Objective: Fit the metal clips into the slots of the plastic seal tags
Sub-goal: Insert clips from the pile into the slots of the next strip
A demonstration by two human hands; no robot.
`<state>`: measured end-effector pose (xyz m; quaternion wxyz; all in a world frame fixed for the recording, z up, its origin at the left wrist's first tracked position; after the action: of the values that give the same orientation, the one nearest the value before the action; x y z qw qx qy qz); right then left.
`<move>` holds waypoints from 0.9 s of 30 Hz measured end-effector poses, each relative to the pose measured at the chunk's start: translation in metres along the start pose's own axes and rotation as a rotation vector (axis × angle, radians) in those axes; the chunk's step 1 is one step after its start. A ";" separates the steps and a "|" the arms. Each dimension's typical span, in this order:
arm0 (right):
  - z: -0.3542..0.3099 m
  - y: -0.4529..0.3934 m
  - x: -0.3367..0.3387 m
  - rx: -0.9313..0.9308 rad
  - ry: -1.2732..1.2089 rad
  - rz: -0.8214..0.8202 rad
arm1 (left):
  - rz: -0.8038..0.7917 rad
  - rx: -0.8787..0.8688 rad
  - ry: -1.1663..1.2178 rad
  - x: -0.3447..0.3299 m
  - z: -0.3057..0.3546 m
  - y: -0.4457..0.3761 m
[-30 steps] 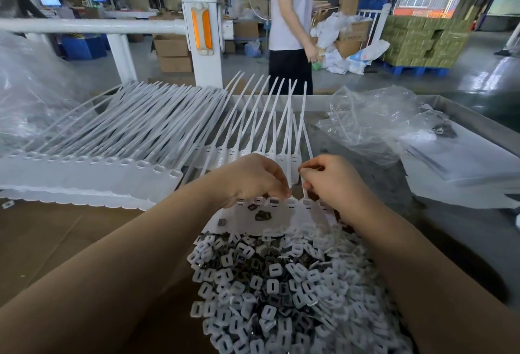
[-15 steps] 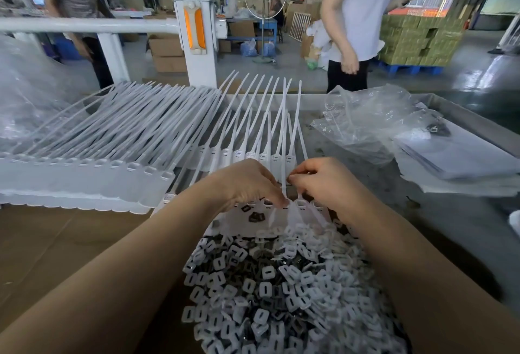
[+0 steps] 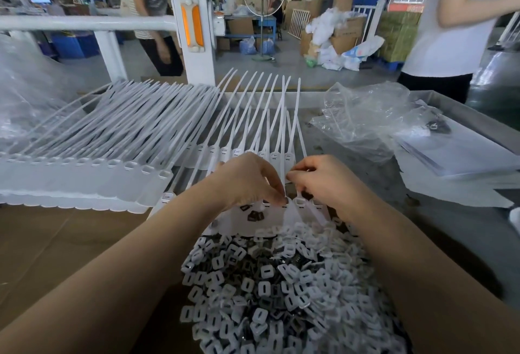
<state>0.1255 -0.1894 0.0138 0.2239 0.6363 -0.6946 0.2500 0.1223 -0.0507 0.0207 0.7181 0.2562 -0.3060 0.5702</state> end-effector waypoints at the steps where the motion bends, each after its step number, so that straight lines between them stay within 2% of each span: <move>1: 0.000 0.000 0.000 -0.002 -0.001 0.000 | 0.007 -0.023 -0.033 0.001 0.002 0.000; 15: 0.001 -0.002 0.001 0.007 -0.038 0.000 | -0.014 -0.322 -0.122 0.002 0.016 -0.001; 25: 0.001 -0.004 0.002 -0.009 -0.041 0.003 | -0.019 -0.290 -0.037 0.008 0.014 -0.004; 27: 0.002 -0.004 0.002 -0.011 -0.037 0.008 | -0.083 -0.308 0.023 0.007 0.021 0.001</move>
<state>0.1290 -0.1924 0.0141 0.2136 0.6367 -0.7026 0.2354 0.1194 -0.0606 0.0405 0.7752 0.1490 -0.3706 0.4895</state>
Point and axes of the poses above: each hand's wrist, its own y-axis away from the middle knuckle, its own x-axis out of the back of the hand, z = x × y, the point moved 9 cm from there along -y, towards the middle knuckle, and after that the axes turned 7 degrees about z, right-handed, at the moved point
